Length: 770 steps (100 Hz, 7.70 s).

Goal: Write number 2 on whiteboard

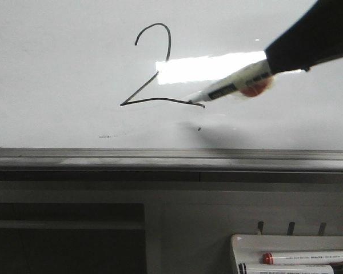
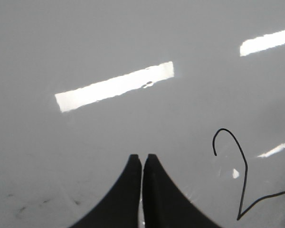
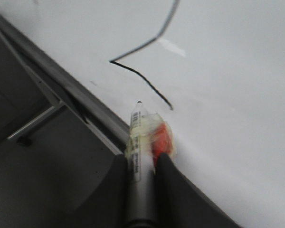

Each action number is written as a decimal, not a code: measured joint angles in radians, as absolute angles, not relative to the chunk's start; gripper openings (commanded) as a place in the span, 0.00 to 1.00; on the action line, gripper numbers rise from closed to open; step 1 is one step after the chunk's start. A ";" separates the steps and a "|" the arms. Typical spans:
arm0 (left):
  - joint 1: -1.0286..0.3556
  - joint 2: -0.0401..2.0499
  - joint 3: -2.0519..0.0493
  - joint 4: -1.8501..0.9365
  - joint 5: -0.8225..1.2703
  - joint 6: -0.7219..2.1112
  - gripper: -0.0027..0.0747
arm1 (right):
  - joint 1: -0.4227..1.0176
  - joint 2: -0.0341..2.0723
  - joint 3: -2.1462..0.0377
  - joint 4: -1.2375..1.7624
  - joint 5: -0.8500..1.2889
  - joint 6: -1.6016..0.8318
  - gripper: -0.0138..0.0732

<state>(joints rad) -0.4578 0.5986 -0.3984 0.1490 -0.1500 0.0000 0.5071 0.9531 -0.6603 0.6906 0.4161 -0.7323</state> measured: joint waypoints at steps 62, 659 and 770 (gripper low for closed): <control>-0.787 0.855 -0.398 0.583 -0.128 0.000 0.42 | 0.740 1.226 -1.042 0.587 0.628 -0.731 0.10; -0.652 0.306 -0.381 -0.069 0.041 0.126 0.01 | 0.612 0.382 -0.494 0.563 0.362 -0.711 0.08; -0.026 -0.003 0.001 0.023 0.130 0.076 0.01 | 0.612 0.382 -0.494 0.563 0.366 -0.711 0.08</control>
